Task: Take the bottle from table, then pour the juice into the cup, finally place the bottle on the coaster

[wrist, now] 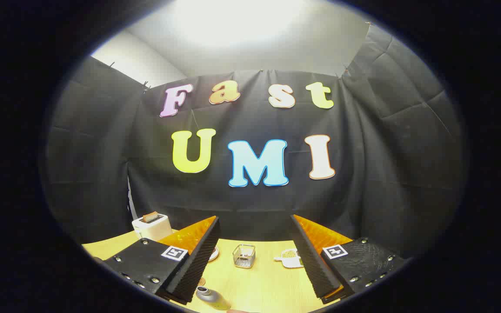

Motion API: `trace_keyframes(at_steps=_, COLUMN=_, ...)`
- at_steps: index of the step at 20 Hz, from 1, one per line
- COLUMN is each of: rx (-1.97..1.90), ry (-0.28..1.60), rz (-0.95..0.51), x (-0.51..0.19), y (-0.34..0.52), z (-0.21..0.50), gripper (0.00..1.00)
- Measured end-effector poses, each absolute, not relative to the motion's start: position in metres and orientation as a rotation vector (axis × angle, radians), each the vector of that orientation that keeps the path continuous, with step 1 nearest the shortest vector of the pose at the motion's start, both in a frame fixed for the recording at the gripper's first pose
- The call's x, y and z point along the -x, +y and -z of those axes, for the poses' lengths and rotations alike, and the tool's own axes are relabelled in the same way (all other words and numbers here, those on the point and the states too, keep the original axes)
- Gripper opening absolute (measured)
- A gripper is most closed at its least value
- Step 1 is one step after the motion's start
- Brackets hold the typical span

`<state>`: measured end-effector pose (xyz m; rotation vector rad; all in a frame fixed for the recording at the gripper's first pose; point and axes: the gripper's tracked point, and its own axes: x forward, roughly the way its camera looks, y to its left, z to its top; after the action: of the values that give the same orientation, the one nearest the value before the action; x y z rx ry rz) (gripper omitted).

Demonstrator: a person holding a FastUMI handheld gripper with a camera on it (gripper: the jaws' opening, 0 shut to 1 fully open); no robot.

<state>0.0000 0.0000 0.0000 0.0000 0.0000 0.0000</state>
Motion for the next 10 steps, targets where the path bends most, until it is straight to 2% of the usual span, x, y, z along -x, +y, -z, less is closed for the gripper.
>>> trace_keyframes(at_steps=10, rx=0.018, ry=0.029, rz=-0.007, x=-0.0050, y=0.0062, z=0.0063, gripper=0.97)
